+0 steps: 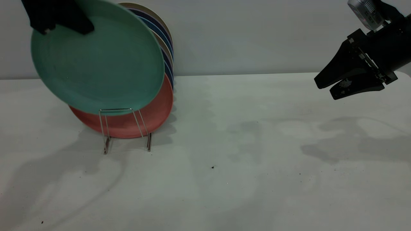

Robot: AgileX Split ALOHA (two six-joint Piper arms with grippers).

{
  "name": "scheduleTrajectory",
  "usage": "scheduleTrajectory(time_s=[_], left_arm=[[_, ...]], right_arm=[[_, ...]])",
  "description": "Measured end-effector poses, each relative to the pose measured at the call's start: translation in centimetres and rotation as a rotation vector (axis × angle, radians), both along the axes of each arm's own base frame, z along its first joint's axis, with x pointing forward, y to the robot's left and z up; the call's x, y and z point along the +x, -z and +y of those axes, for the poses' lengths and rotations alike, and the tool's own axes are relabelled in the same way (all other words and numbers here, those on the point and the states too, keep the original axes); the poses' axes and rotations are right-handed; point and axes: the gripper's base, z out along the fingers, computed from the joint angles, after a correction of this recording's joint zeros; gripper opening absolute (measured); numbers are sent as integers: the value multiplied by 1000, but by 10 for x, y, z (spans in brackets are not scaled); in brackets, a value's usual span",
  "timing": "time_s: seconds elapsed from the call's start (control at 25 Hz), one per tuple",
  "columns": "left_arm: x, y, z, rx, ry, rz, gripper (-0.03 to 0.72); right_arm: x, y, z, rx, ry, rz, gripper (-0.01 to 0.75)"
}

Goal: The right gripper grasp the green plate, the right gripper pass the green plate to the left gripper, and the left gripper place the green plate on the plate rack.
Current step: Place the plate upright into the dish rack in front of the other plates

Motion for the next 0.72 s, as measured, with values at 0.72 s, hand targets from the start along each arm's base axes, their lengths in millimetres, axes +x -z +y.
scheduleTrajectory(time_s=[0.72], left_arm=[[12,41,0,26,15,74,112]], right_arm=[[0,0,0,-3,2,-2,565]])
